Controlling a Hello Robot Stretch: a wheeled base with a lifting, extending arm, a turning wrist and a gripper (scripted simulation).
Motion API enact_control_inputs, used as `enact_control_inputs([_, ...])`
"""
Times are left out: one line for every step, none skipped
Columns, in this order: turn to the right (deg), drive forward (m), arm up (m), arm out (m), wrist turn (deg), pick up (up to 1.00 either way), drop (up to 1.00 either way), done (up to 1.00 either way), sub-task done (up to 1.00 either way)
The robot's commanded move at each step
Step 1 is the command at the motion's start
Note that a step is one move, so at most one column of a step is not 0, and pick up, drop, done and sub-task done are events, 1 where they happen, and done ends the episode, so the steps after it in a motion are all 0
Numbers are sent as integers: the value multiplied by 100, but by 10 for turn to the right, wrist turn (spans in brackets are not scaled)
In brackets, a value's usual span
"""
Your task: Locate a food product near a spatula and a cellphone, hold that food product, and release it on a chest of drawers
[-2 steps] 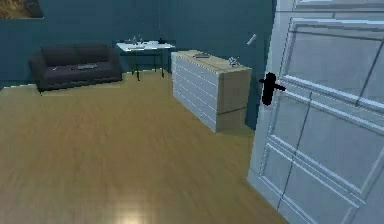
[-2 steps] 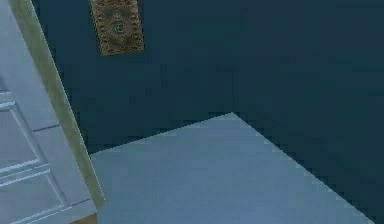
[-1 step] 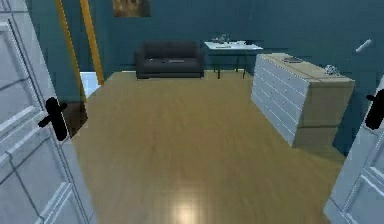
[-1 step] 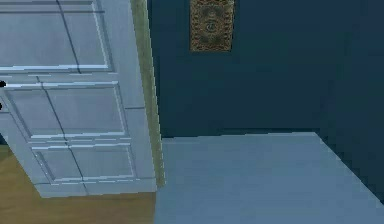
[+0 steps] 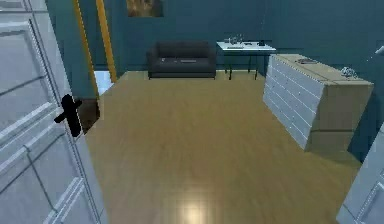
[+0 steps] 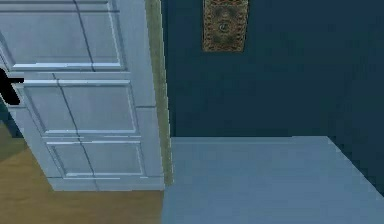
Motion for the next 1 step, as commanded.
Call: enact_control_inputs([0,100,0,0,0,0,0,0,0])
